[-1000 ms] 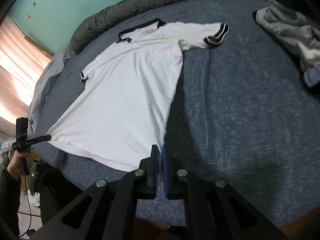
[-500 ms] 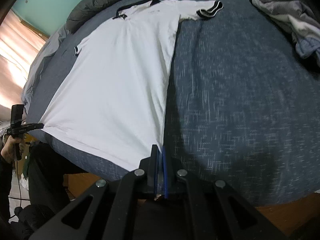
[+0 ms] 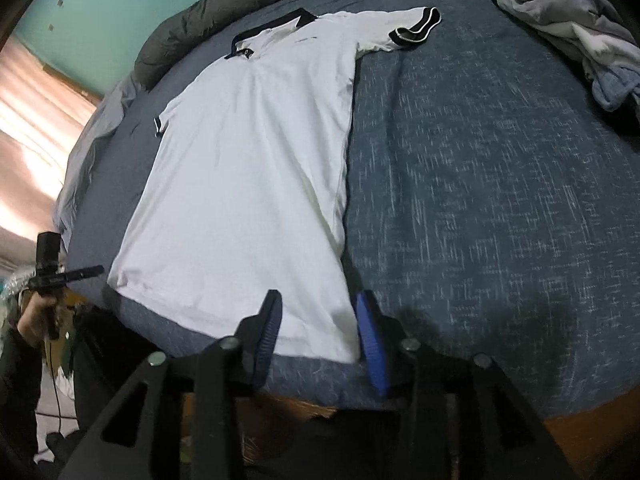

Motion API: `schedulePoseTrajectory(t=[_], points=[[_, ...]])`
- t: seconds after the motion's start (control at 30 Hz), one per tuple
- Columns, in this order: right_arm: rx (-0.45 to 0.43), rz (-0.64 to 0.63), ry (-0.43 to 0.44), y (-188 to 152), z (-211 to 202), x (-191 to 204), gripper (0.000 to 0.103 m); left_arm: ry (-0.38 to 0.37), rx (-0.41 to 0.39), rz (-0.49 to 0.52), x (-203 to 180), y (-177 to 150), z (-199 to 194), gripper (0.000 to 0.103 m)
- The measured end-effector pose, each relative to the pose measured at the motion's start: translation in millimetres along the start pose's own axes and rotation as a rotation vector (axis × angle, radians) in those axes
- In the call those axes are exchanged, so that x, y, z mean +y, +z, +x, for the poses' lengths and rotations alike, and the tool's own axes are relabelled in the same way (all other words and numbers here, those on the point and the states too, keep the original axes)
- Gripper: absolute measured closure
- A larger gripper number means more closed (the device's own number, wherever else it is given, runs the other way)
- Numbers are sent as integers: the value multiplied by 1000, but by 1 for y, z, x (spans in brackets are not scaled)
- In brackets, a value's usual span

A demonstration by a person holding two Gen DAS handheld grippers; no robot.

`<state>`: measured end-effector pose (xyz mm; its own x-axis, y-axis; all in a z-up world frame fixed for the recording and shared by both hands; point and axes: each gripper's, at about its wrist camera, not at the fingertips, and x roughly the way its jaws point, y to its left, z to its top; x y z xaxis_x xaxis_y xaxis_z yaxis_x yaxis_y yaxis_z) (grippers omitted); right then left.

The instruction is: Fold clothes

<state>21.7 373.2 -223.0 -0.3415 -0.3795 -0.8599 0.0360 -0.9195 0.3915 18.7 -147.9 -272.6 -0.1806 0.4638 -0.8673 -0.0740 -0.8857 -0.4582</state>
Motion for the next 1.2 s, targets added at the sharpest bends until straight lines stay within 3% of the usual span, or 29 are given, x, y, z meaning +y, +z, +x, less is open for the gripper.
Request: schedulePoseTrajectory(t=[0.17,0.43,0.53,0.6,0.83,1.03,1.17,1.2], points=[[16,-67,-57,2,12,16,63,7,4,10,-5,5,11,64],[40,-124,-77,2,25,22,63,33,34,50,-11,7,26,65],[55,-163,-99,0,32,26,75,43,50,71,-14,7,33,76],[72,-183,-112,-2,37,27,82,47,57,80,-16,7,36,90],[97,-220,-137,-5,43,27,98,41,53,87,-19,6,34,98],[127,-218,-123,-13,40,31,97,26,40,79,-14,4,26,100],[148,-227,-155,-20,41,34,71,24,37,77,-11,2,25,100],[151,-238,-170,-22,43,35,70,25,36,79,-11,3,25,100]])
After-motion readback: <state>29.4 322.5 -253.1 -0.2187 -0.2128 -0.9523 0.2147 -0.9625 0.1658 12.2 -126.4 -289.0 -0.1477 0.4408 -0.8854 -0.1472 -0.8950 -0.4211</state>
